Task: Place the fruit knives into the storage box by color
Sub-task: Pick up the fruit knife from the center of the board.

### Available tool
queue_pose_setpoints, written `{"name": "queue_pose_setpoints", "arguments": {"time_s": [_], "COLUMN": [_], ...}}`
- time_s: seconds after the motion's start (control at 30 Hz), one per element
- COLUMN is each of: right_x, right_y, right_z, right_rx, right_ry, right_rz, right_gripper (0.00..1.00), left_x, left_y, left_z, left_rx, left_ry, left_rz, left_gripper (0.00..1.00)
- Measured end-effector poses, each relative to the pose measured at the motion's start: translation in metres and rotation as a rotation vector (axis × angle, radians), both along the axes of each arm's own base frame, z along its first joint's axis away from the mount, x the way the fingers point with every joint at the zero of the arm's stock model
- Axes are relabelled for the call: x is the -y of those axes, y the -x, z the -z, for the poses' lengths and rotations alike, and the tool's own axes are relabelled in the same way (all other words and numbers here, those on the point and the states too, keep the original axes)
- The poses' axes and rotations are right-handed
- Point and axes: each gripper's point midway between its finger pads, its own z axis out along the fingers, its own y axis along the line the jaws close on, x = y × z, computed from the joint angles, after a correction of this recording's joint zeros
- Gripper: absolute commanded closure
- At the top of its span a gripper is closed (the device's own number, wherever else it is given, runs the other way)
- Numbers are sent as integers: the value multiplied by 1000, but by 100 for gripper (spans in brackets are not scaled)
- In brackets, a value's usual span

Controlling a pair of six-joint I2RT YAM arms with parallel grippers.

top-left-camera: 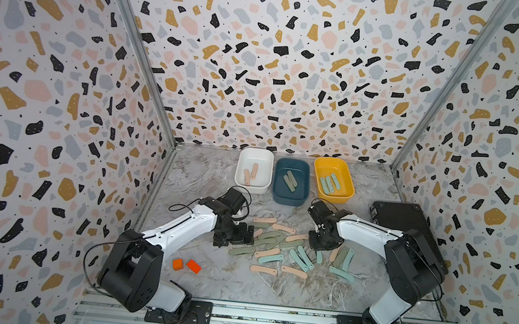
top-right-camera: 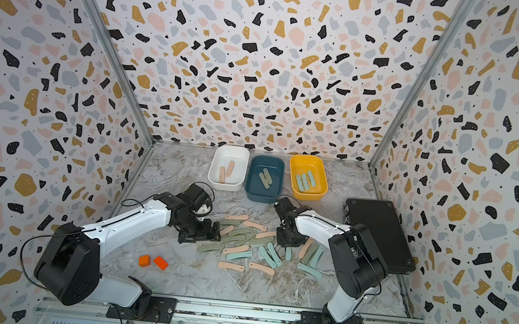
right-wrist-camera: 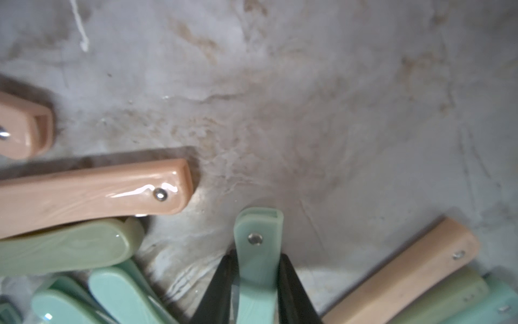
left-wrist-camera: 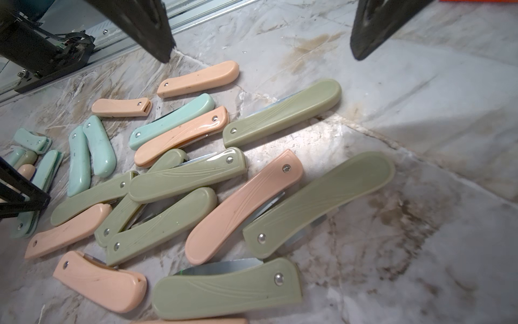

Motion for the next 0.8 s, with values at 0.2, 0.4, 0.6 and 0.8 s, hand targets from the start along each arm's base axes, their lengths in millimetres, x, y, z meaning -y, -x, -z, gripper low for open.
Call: {"name": "queue_pose_setpoints", "arguments": {"time_s": [0.2,0.4,0.6,0.8], "right_x": [4,3,7,16], "right_y": [-4,-15,-38,-94], "right_z": [-13,-30,-55,-102], "right_rx": [24,69,123,243], "right_ry": [4,-3,-14,-49], "right_rz": [6,6,22,72], "right_gripper": [81,81,82,83], "left_x": [1,2,2,5], "left_y": [-2,-3,-3,-12], "left_z": [-3,-5,-5,-19], "left_rx": [7,11,10,37], "left_ry": [4,6,6,17], "left_rz": [0,0,0,6], "left_gripper": [1,1,1,1]}}
